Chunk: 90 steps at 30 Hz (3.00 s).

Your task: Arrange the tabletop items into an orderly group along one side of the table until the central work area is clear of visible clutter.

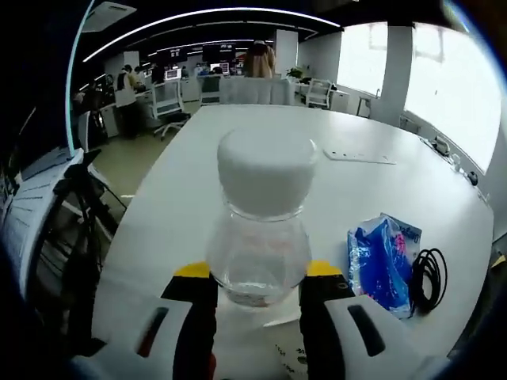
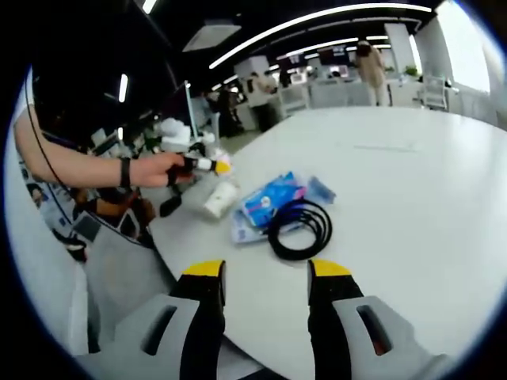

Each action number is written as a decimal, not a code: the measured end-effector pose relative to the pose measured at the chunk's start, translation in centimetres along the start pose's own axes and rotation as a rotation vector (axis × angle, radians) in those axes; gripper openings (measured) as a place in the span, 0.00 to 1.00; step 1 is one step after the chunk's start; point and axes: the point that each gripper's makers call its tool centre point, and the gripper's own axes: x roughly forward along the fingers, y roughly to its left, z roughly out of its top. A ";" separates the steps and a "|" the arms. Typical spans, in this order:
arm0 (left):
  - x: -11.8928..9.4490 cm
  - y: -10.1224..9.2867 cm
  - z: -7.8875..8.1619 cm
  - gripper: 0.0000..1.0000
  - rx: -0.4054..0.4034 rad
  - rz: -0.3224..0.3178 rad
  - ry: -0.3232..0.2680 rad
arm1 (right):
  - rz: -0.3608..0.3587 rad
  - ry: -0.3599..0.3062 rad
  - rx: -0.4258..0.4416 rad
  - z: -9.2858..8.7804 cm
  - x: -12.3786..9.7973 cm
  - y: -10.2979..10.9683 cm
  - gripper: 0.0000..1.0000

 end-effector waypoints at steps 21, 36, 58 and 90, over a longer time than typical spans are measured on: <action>-0.2 -0.1 0.6 0.43 -0.200 0.042 -0.035 | -0.022 -0.007 0.017 -0.9 -2.1 -0.8 0.40; -4.0 0.4 -2.7 0.44 -0.228 0.045 -0.024 | 0.005 -0.015 0.026 -1.0 -1.2 -0.2 0.41; -5.5 -2.5 -6.3 0.46 -0.313 -0.026 0.037 | 0.021 -0.058 0.070 -0.6 -1.4 -1.5 0.40; -3.3 -4.9 -8.0 0.47 -0.256 -0.078 0.164 | -0.014 -0.069 0.080 -1.0 -2.4 -3.0 0.47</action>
